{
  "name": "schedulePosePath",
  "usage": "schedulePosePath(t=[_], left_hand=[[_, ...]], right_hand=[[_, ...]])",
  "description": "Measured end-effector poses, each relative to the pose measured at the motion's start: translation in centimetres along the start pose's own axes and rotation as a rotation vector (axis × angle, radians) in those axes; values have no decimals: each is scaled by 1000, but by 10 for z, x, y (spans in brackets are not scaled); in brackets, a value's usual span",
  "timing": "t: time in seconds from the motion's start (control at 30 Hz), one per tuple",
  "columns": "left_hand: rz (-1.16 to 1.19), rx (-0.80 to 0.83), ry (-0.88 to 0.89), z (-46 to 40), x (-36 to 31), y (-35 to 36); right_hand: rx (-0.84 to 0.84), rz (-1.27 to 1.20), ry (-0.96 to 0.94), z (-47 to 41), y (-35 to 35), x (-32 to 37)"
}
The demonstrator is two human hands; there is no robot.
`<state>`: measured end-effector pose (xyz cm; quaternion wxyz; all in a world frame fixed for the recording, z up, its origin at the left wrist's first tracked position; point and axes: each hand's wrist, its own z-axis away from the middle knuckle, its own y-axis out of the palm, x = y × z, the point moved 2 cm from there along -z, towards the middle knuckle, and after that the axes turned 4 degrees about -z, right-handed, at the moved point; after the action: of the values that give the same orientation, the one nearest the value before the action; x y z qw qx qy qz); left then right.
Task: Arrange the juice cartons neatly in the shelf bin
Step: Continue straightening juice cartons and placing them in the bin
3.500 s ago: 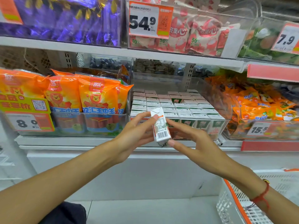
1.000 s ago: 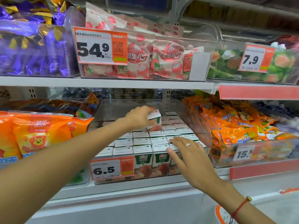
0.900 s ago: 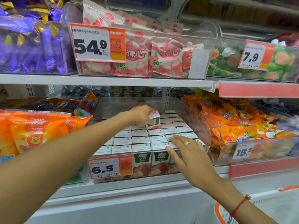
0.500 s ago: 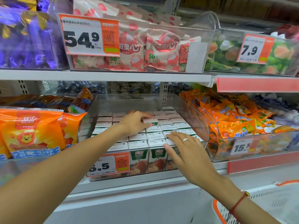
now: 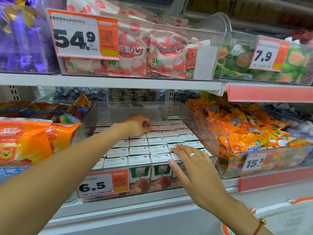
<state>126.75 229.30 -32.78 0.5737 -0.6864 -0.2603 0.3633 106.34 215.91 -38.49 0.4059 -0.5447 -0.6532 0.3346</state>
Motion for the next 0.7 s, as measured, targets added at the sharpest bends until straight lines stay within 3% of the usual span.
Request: schedulePosePath(t=[0.17, 0.43, 0.6, 0.7], left_hand=[[-144, 162, 22, -14, -5, -15], [-211, 201, 42, -20, -4, -10], [-100, -29, 50, -11, 2, -7], [118, -210, 51, 1, 4, -13]], right_hand=[[-22, -18, 2, 0, 2, 0], [-31, -57, -1, 1, 0, 1], [-24, -83, 2, 0, -1, 1], [-10, -90, 11, 0, -2, 2]])
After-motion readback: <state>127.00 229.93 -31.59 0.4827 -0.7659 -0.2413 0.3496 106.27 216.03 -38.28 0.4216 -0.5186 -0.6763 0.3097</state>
